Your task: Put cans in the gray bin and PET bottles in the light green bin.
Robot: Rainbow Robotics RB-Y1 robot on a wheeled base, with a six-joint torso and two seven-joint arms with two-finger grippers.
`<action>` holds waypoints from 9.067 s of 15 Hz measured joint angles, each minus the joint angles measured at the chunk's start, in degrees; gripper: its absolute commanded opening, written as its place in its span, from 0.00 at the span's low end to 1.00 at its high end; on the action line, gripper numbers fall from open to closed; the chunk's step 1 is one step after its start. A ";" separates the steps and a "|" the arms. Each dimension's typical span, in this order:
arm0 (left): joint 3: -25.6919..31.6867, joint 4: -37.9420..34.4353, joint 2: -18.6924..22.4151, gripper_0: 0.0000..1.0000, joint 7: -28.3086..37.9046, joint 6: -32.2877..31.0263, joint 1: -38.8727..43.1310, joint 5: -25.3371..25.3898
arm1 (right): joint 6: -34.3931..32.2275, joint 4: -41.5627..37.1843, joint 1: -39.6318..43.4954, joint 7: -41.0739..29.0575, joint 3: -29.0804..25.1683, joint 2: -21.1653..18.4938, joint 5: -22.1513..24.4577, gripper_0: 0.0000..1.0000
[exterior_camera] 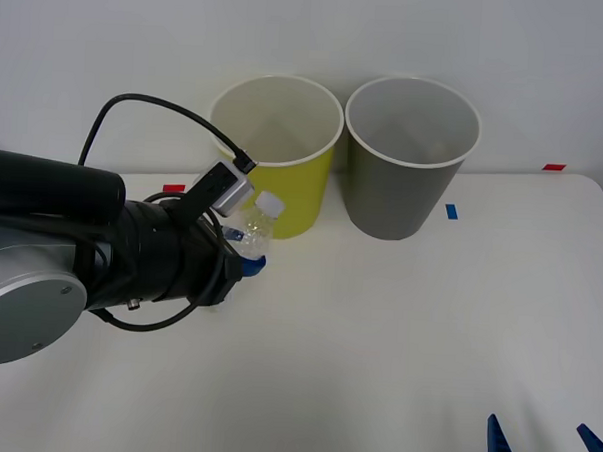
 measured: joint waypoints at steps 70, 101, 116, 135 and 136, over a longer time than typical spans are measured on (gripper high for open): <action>-2.18 34.18 -12.17 1.00 10.01 -56.22 -18.91 -28.04 | 0.00 0.00 0.00 0.00 0.00 0.00 0.00 1.00; 18.01 -3.57 -12.00 1.00 -0.88 -37.07 13.45 -23.73 | 0.00 0.00 0.00 0.00 0.00 0.00 0.00 1.00; 19.15 0.82 -9.84 1.00 -1.82 -72.56 43.28 -18.44 | 0.00 0.00 0.00 0.00 0.00 0.00 0.00 1.00; 6.57 17.65 -3.63 1.00 5.40 -121.03 72.78 -27.24 | 0.00 0.00 0.00 0.00 0.00 0.00 0.00 1.00; 6.54 17.65 -3.71 1.00 7.61 -121.57 73.59 -28.68 | 0.00 0.00 0.00 0.00 0.00 0.00 0.00 1.00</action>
